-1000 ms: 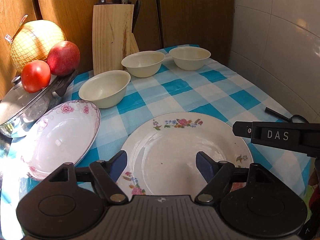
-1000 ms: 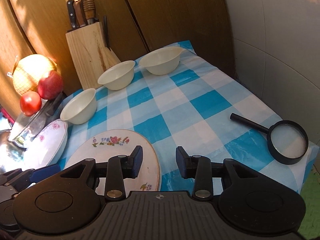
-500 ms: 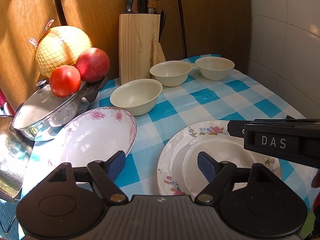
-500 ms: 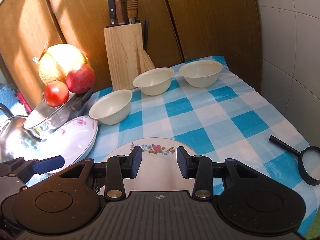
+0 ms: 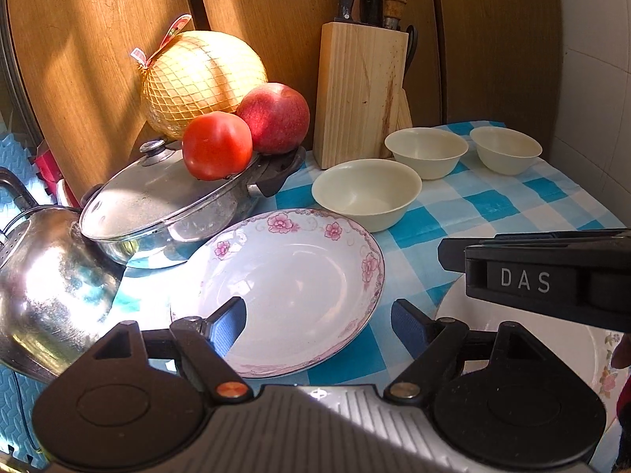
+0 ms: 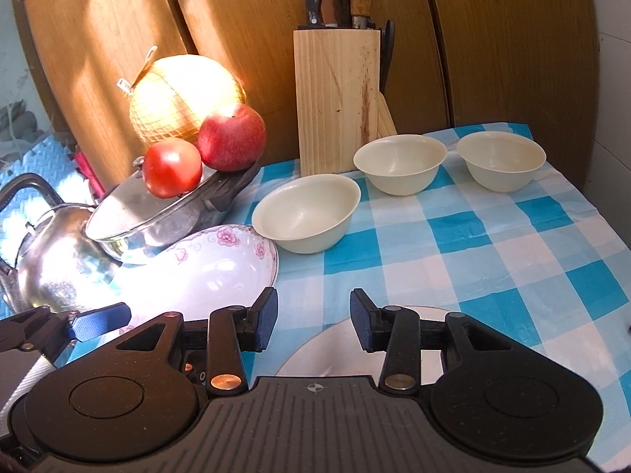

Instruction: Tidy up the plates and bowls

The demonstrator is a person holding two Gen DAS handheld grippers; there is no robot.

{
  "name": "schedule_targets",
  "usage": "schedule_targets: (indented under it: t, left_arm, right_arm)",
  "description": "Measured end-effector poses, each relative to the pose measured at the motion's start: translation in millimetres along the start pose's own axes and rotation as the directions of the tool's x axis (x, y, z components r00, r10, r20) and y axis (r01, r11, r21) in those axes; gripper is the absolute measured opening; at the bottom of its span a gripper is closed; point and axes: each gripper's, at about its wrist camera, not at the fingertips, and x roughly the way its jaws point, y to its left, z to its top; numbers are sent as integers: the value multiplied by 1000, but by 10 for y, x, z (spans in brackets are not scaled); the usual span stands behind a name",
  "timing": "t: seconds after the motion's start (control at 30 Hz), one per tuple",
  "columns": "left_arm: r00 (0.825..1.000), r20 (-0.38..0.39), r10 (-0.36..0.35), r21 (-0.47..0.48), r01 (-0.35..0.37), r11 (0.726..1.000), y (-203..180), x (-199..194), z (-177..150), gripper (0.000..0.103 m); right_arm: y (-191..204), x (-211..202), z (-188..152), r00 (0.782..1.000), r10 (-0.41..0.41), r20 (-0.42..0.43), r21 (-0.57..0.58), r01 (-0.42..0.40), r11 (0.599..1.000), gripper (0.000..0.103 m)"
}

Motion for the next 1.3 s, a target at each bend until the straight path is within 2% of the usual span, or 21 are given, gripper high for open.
schedule_targets:
  t: [0.27,0.5,0.77,1.03,1.17,1.3]
  left_arm:
    - [997,-64,46,-98,-52,994,428,242,62,76]
    - [991,-133,28,-169,-51,984,624,473,94,75]
    - [985,-165,45,-194,-77,978,760,657,103,75]
    - [976,-217,33,-244,-87,966,931,901,99,75]
    - [974,-225,-5,-256,-54,965,947,991,110,76]
    - [973,-229,-37,-259,-24,966,913,970,110,72]
  right_arm:
    - [-14,251,66,999,2,-51,30,-1,1000,50]
    - [35,465,128,994,50,-96,59,-44,997,50]
    - [158,736,169,984,98,-151,56,-91,994,48]
    - [195,951,160,972,121,-202,72,-108,992,35]
    - [221,1023,148,969,112,-221,59,-101,993,31]
    - [226,1023,131,967,111,-230,47,-103,994,28]
